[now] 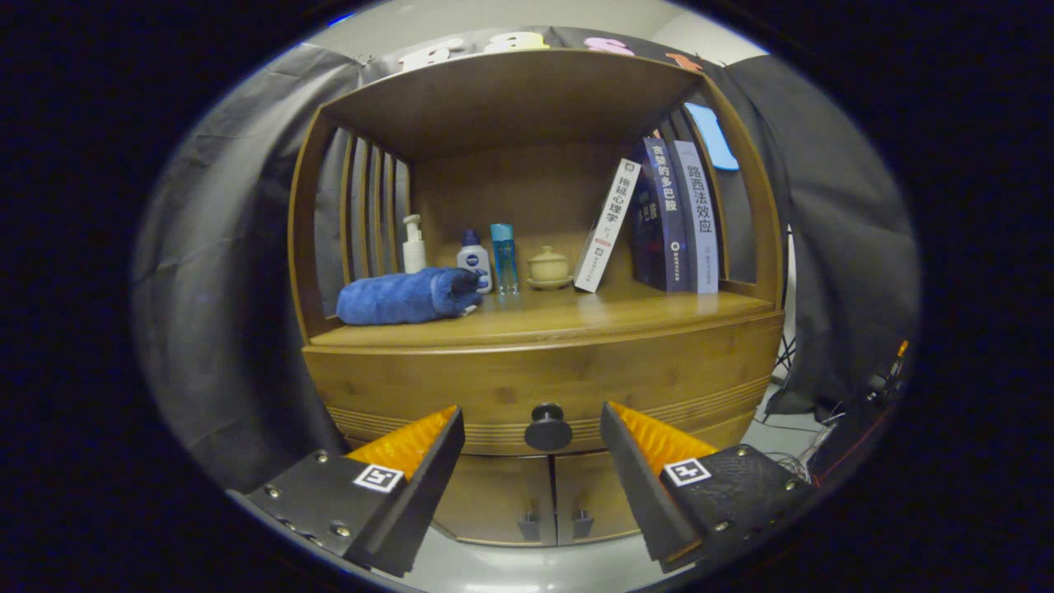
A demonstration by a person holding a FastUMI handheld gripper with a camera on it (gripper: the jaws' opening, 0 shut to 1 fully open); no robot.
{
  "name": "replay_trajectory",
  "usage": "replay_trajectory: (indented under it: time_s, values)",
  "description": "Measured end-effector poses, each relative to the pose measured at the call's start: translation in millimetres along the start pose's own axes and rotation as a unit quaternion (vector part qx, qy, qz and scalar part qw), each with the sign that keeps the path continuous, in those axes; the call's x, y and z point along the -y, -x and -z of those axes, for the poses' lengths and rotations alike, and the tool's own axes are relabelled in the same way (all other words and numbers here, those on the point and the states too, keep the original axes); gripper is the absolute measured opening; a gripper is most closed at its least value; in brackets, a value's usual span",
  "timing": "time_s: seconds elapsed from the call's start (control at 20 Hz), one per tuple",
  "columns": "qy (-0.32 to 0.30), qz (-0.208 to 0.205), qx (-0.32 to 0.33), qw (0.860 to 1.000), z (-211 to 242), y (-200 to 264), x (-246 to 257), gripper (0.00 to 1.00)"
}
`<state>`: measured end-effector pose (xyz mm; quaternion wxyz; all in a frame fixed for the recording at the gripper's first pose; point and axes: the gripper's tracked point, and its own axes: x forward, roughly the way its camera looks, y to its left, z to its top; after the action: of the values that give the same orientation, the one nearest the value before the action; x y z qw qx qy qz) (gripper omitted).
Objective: Pull open the drawer, take out the items inside it, and place them on the countertop above the cabinet.
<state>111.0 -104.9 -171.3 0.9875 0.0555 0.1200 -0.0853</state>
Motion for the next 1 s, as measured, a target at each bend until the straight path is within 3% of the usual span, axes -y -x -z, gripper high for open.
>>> replay_trajectory:
  time_s: [0.15, 0.3, 0.35, 0.45, 0.75, 1.0]
  values:
    - [0.004, 0.001, -0.018, 1.0, 21, -30, 3, 0.81]
    - [0.008, -0.004, 0.009, 1.0, 15, -54, -1, 0.63]
    - [0.03, 0.015, -0.007, 0.999, 22, -63, 7, 0.63]
    - [0.017, 0.014, -0.004, 1.0, 22, -67, 7, 0.42]
    - [-0.034, -0.001, -0.008, 0.999, 25, -66, 6, 0.42]
    - [-0.006, -0.013, -0.011, 1.0, 29, -67, 6, 0.39]
